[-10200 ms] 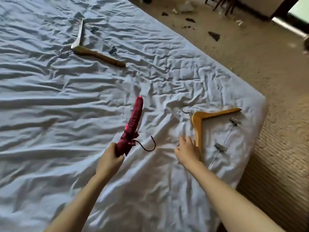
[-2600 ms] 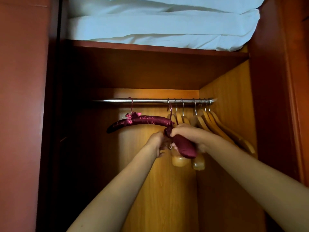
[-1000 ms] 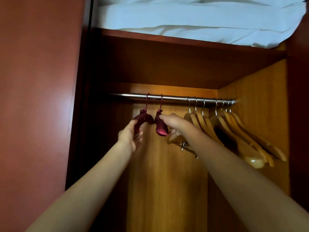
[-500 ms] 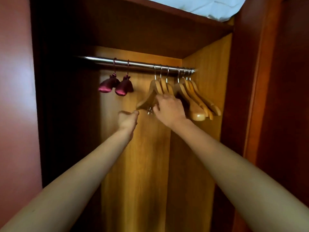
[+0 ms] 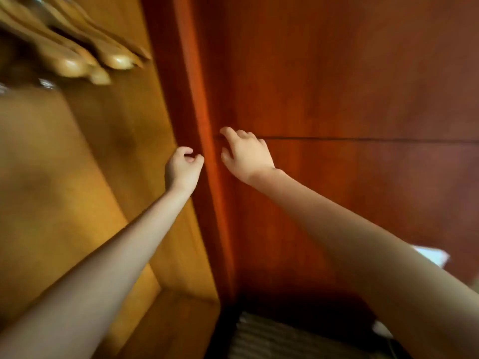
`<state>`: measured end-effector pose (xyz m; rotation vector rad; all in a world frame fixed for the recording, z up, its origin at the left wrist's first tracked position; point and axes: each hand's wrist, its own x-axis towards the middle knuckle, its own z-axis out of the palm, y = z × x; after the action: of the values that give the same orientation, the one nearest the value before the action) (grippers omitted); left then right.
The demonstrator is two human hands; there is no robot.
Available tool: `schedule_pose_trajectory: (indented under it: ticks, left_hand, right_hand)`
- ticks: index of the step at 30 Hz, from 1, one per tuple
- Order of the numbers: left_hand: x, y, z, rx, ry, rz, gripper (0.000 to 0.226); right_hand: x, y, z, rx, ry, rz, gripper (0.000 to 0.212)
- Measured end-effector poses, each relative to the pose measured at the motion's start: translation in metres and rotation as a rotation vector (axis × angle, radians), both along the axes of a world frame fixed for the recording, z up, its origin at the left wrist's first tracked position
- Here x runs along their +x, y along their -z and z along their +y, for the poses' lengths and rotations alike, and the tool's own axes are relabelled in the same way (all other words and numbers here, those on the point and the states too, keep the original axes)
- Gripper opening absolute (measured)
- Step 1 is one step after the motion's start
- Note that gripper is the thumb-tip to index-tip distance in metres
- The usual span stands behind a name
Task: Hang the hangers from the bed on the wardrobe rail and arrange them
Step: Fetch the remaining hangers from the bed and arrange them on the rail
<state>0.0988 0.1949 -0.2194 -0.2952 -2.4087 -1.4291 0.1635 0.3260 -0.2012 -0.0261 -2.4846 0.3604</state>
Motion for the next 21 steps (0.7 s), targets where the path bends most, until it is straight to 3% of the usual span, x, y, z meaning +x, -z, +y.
schedule_pose_trajectory:
  ticks: [6,11,16,21]
  left_hand:
    - [0.125,0.07,0.13,-0.16,0.428,-0.141,0.039]
    - [0.285,0.118,0.226,-0.469,0.98,-0.229,0.044]
    - [0.469,0.137,0.263,-0.561,1.37,-0.247,0.055]
    - [0.639,0.166,0.24,-0.671,1.62,-0.191,0.056]
  right_hand:
    - [0.177,0.085,0.101,-0.113,0.475,-0.224,0.037]
    - [0.362,0.135,0.147,-0.253,0.852,-0.302,0.034]
    - [0.561,0.166,0.134,-0.371,1.185,-0.277,0.035]
    - [0.743,0.196,0.067,-0.48,1.442,-0.273,0.033]
